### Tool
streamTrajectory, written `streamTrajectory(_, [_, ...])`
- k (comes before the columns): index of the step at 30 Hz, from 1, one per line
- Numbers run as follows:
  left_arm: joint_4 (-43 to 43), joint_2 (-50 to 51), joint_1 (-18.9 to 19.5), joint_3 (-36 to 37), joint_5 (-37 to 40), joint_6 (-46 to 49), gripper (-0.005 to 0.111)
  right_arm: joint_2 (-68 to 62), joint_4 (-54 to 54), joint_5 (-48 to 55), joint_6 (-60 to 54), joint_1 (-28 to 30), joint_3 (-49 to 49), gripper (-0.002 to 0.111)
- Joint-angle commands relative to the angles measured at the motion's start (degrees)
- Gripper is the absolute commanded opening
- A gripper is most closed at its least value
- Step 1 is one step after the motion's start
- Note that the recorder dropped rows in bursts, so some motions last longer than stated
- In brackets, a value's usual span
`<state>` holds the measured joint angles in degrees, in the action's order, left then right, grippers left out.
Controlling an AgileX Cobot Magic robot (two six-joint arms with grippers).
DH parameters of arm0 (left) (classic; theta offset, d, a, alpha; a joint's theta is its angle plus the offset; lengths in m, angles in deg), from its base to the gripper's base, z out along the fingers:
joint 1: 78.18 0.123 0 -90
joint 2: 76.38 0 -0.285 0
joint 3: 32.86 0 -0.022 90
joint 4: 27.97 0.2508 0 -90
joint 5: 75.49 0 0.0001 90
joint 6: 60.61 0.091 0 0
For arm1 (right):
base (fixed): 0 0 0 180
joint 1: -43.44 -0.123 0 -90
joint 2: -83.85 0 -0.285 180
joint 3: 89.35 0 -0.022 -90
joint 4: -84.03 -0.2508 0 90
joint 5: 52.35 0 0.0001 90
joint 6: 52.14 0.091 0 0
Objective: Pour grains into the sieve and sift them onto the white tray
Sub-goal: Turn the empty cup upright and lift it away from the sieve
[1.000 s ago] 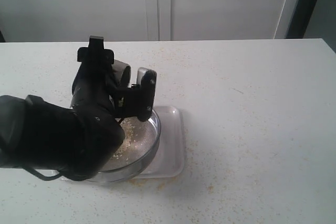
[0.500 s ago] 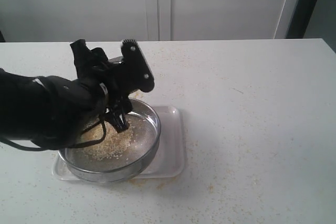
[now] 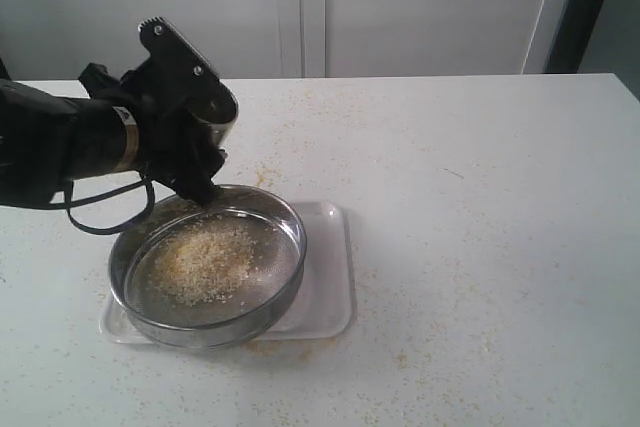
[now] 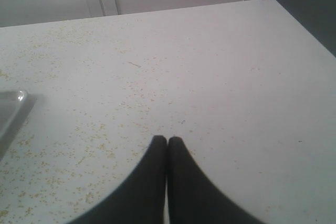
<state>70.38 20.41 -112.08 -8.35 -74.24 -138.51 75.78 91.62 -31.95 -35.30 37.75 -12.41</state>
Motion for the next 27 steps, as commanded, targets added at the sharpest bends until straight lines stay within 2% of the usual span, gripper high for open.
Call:
streamTrajectory(1, [0.69,-1.74,3.97,-0.04,-6.64,-1.88,0.0,0.28,0.15,-0.88,0.06,0.51,0.28,0.0])
streamTrajectory(8, [-1.63,-2.14,10.17,-0.04,-12.62,-2.71,0.0,0.28,0.15,-0.88,0.06,0.51,0.28,0.0])
streamTrajectory(21, [-5.86,-2.14,17.86,-0.04,-17.18,-2.71,0.0,0.28,0.15,-0.88,0.06,0.51,0.28,0.0])
streamTrajectory(27, [-13.95,-2.14,21.17,0.61,-21.33,4.33,0.0,0.28,0.15,-0.88,0.06,0.51,0.28,0.0])
